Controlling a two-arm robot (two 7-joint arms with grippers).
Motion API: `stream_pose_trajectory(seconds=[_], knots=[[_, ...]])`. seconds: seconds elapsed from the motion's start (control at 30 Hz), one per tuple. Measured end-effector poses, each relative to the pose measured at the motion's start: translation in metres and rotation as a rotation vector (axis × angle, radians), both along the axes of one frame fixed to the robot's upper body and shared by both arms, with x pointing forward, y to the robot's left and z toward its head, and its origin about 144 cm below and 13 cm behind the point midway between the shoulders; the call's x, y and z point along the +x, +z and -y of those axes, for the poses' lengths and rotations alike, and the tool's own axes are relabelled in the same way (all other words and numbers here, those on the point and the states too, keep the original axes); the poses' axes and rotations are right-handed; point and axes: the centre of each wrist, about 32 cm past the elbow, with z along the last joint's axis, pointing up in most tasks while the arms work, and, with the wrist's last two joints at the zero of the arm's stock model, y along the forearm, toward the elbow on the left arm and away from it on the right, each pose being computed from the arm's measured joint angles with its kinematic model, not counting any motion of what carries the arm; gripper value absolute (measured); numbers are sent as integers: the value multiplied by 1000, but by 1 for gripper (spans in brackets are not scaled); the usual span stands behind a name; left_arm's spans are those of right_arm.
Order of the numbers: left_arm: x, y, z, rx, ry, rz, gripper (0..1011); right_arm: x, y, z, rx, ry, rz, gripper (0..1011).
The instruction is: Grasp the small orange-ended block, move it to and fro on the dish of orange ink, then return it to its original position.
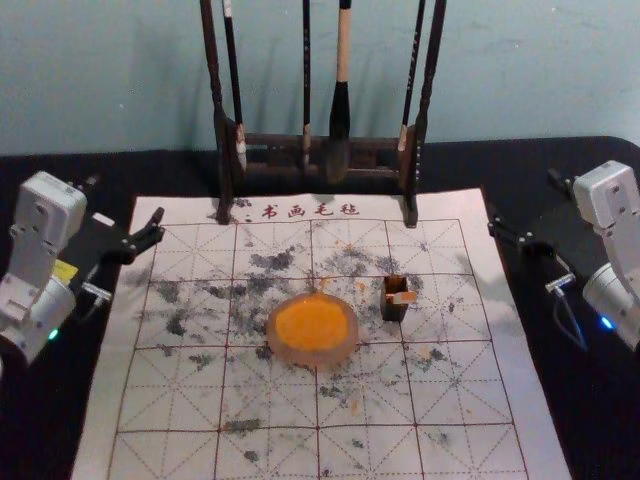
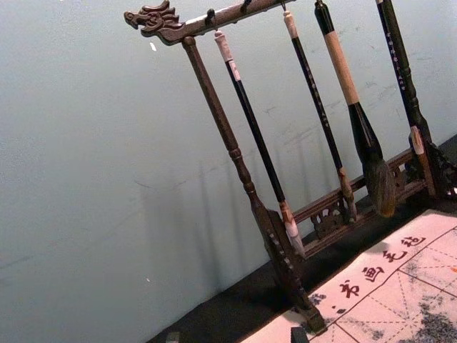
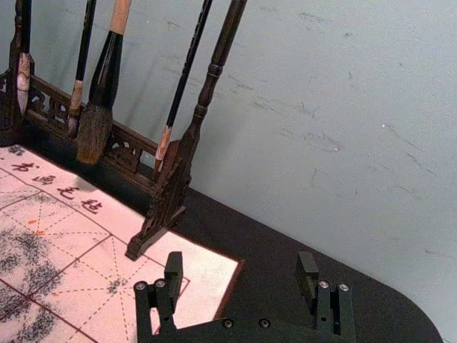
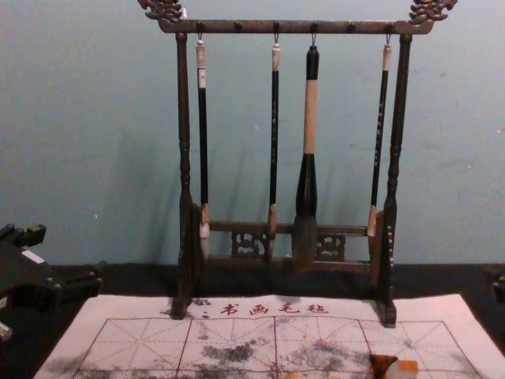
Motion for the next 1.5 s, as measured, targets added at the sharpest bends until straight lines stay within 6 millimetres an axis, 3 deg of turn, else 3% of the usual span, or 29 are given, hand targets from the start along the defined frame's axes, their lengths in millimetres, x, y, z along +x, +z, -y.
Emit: stream_pose_trajectory(seconds=[1.5], knots=[[0, 0, 0, 0, 0, 0, 1001, 0, 0, 0, 0, 0, 0, 1000]])
